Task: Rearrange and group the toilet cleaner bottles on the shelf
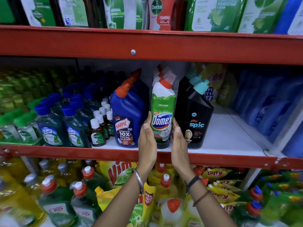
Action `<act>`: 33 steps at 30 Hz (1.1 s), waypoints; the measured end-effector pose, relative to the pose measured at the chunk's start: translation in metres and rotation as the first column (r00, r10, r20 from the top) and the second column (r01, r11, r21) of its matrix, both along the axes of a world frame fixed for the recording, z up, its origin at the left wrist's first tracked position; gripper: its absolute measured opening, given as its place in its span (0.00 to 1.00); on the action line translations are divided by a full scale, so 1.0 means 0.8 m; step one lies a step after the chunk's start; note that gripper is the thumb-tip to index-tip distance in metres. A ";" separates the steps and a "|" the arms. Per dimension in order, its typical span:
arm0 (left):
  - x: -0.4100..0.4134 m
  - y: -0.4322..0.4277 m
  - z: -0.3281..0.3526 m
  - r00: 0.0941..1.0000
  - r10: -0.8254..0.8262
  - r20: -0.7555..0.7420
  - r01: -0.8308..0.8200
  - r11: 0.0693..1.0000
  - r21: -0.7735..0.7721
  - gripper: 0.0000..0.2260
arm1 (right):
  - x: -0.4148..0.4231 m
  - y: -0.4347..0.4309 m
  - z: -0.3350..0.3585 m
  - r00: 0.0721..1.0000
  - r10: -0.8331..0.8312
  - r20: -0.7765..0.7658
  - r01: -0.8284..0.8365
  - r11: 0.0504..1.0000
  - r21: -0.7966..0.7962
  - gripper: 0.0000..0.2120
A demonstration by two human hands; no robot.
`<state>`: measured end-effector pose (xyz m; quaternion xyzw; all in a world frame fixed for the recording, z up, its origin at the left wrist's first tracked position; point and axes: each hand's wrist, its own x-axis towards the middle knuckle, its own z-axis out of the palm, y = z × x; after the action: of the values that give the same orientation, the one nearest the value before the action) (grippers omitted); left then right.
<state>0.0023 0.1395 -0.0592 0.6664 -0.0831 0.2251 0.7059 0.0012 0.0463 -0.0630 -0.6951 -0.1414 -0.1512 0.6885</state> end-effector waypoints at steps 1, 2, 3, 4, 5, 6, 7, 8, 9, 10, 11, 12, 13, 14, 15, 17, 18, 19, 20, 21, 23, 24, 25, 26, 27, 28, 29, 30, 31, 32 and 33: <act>0.000 0.000 0.000 1.000 -0.003 0.001 0.003 1.000 0.002 0.26 | 0.000 0.000 0.000 1.000 -0.005 0.011 0.005 1.000 -0.004 0.31; -0.001 0.001 0.000 1.000 -0.006 0.008 0.006 1.000 0.004 0.27 | 0.000 0.000 0.000 1.000 -0.011 0.025 0.011 1.000 -0.012 0.31; -0.002 0.002 0.001 1.000 -0.007 0.021 0.007 1.000 0.007 0.28 | -0.002 0.002 0.000 0.999 -0.019 0.038 0.020 1.000 -0.018 0.30; -0.004 0.002 0.000 0.999 -0.003 0.036 0.002 1.000 0.011 0.28 | -0.005 0.005 0.000 0.998 -0.043 0.047 0.044 0.999 -0.017 0.29; -0.007 0.003 0.000 0.998 0.010 0.057 -0.011 1.000 0.016 0.27 | -0.009 0.009 -0.002 0.994 -0.089 0.058 0.090 0.996 -0.011 0.29; -0.012 0.005 -0.001 0.996 0.038 0.087 -0.040 0.999 0.021 0.25 | -0.014 0.015 -0.004 0.985 -0.150 0.082 0.151 0.989 -0.008 0.30; -0.017 0.008 -0.001 0.989 0.081 0.123 -0.084 0.996 0.016 0.24 | -0.019 0.021 -0.007 0.972 -0.202 0.120 0.205 0.979 -0.013 0.32; -0.023 0.012 -0.003 0.977 0.138 0.161 -0.139 0.990 -0.005 0.23 | -0.026 0.029 -0.011 0.962 -0.222 0.161 0.227 0.974 -0.011 0.32; -0.027 0.019 -0.005 0.959 0.203 0.198 -0.199 0.979 -0.039 0.23 | -0.031 0.038 -0.014 0.962 -0.199 0.189 0.204 0.979 -0.007 0.32; -0.030 0.028 -0.007 0.934 0.273 0.229 -0.263 0.962 -0.074 0.23 | -0.036 0.047 -0.017 0.968 -0.148 0.204 0.155 0.988 -0.018 0.31; -0.031 0.038 -0.008 0.910 0.336 0.243 -0.321 0.942 -0.099 0.23 | -0.040 0.057 -0.018 0.975 -0.081 0.207 0.092 0.995 -0.043 0.31; -0.029 0.048 -0.009 0.894 0.383 0.232 -0.367 0.924 -0.110 0.22 | -0.041 0.067 -0.018 0.982 -0.017 0.186 0.031 0.997 -0.070 0.31; -0.024 0.059 -0.009 0.890 0.409 0.201 -0.395 0.913 -0.104 0.21 | -0.041 0.076 -0.017 0.988 0.038 0.147 -0.026 0.996 -0.081 0.32; -0.020 0.068 -0.007 0.895 0.418 0.158 -0.409 0.908 -0.089 0.21 | -0.038 0.084 -0.015 0.993 0.076 0.094 -0.069 0.995 -0.071 0.33; -0.014 0.076 -0.006 0.902 0.416 0.114 -0.410 0.909 -0.071 0.21 | -0.034 0.091 -0.014 0.994 0.104 0.038 -0.102 0.994 -0.043 0.34; -0.006 0.089 -0.004 0.920 0.389 0.052 -0.388 0.921 -0.035 0.23 | -0.024 0.102 -0.011 0.988 0.149 -0.047 -0.147 0.988 0.042 0.35; -0.004 0.093 -0.003 0.930 0.366 0.029 -0.366 0.930 -0.014 0.24 | -0.019 0.107 -0.009 0.984 0.161 -0.076 -0.155 0.985 0.076 0.37; -0.003 0.096 -0.003 0.941 0.339 0.011 -0.340 0.941 0.005 0.25 | -0.015 0.110 -0.008 0.981 0.167 -0.097 -0.157 0.983 0.100 0.39; -0.003 0.097 -0.001 0.949 0.315 -0.001 -0.315 0.949 0.021 0.26 | -0.012 0.114 -0.007 0.978 0.175 -0.111 -0.161 0.980 0.118 0.41; -0.004 0.097 -0.001 0.954 0.298 -0.009 -0.298 0.954 0.029 0.26 | -0.011 0.117 -0.006 0.976 0.180 -0.118 -0.164 0.977 0.133 0.42; -0.006 0.098 0.001 0.957 0.288 -0.020 -0.287 0.957 0.032 0.26 | -0.010 0.121 -0.005 0.977 0.177 -0.121 -0.159 0.976 0.146 0.45; -0.008 0.097 0.003 0.958 0.285 -0.020 -0.284 0.958 0.029 0.26 | -0.008 0.121 -0.006 0.977 0.173 -0.125 -0.152 0.976 0.157 0.47; -0.010 0.097 0.005 0.959 0.282 -0.024 -0.281 0.959 0.023 0.26 | -0.007 0.121 -0.006 0.977 0.168 -0.132 -0.144 0.974 0.173 0.49; -0.010 0.098 0.005 0.961 0.275 -0.033 -0.274 0.961 0.019 0.26 | -0.005 0.121 -0.006 0.975 0.165 -0.146 -0.137 0.973 0.184 0.51; -0.011 0.097 0.007 0.962 0.269 -0.042 -0.269 0.963 0.019 0.26 | -0.003 0.120 -0.007 0.976 0.156 -0.153 -0.127 0.975 0.184 0.52; -0.012 0.097 0.008 0.964 0.263 -0.046 -0.262 0.965 0.023 0.26 | -0.001 0.120 -0.007 0.977 0.146 -0.156 -0.117 0.977 0.180 0.53; -0.012 0.097 0.009 0.965 0.260 -0.044 -0.259 0.965 0.026 0.26 | 0.001 0.119 -0.007 0.977 0.143 -0.156 -0.115 0.977 0.178 0.52; -0.012 0.097 0.010 0.964 0.262 -0.047 -0.261 0.965 0.032 0.26 | 0.001 0.118 -0.006 0.977 0.139 -0.160 -0.110 0.978 0.175 0.51; -0.011 0.097 0.008 0.964 0.261 -0.043 -0.259 0.965 0.039 0.27 | 0.002 0.117 -0.008 0.978 0.139 -0.155 -0.112 0.979 0.171 0.50; -0.012 0.098 0.009 0.965 0.260 -0.038 -0.258 0.965 0.047 0.28 | 0.000 0.117 -0.008 0.979 0.135 -0.154 -0.109 0.980 0.164 0.50; -0.010 0.099 0.004 0.965 0.260 -0.022 -0.258 0.965 0.048 0.29 | 0.000 0.115 -0.009 0.980 0.136 -0.144 -0.112 0.980 0.164 0.49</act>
<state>-0.0053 0.2190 -0.0559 0.6900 0.0096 0.3043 0.6566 0.0012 0.1383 -0.0705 -0.6387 -0.1186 -0.0642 0.7575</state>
